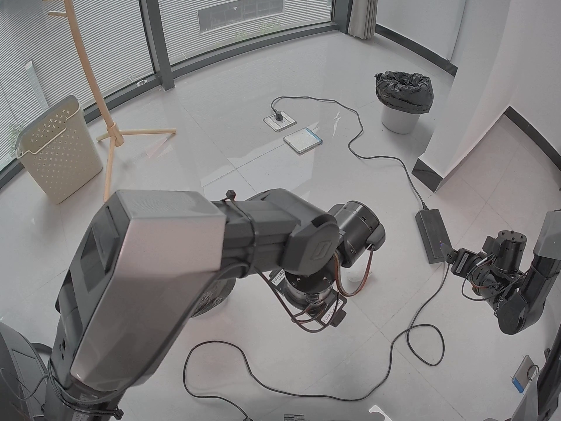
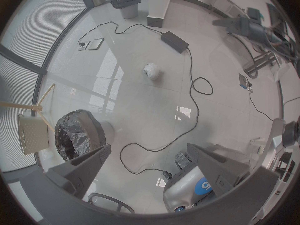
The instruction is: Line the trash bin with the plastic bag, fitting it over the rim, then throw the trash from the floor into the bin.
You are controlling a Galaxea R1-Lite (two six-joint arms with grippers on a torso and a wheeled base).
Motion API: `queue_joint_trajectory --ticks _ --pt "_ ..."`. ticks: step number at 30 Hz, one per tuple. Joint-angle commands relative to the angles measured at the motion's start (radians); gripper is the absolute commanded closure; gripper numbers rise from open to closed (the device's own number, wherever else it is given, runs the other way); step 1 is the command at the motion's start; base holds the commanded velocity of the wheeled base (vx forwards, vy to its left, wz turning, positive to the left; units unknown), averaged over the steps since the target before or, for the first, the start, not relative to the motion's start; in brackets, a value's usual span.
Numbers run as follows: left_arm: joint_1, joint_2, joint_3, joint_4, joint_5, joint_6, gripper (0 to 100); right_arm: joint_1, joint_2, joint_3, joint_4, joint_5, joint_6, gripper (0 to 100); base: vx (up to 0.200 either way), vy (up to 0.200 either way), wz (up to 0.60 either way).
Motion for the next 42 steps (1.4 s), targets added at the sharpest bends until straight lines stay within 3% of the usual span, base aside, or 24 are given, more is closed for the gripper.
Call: queue_joint_trajectory --ticks 1,10,17,21,23,30,37,42 --pt "-0.019 0.013 0.000 0.000 -0.001 0.000 0 -0.010 0.062 -0.043 0.000 0.022 -0.003 0 0.200 0.000 0.00" --pt "-0.014 0.033 0.000 0.000 0.002 -0.004 0 0.007 0.207 -0.094 0.020 0.027 0.020 0 0.178 0.000 0.00" --pt "-0.006 0.036 0.000 -0.015 -0.004 -0.006 0 0.039 0.272 -0.244 0.003 0.021 0.184 0 0.000 0.000 0.00" --pt "-0.006 0.043 0.000 -0.015 -0.004 -0.009 0 0.035 0.319 -0.370 -0.019 -0.033 0.151 0 0.000 0.000 0.00" --pt "-0.006 0.045 0.000 -0.017 -0.005 -0.023 0 0.033 0.384 -0.508 -0.029 -0.064 0.062 0 0.000 0.000 0.00" --pt "-0.009 0.043 0.000 -0.017 -0.004 -0.041 0 0.018 0.632 -0.879 -0.010 -0.065 -0.086 0 0.000 0.000 0.00" --pt "-0.016 0.048 0.000 -0.017 -0.004 -0.043 0 0.025 0.721 -1.098 0.207 -0.065 -0.053 0 0.000 0.000 0.00" --pt "-0.016 0.052 0.000 -0.018 -0.007 -0.041 0 0.058 0.648 -1.089 0.432 -0.065 0.081 0 0.000 0.000 0.00"
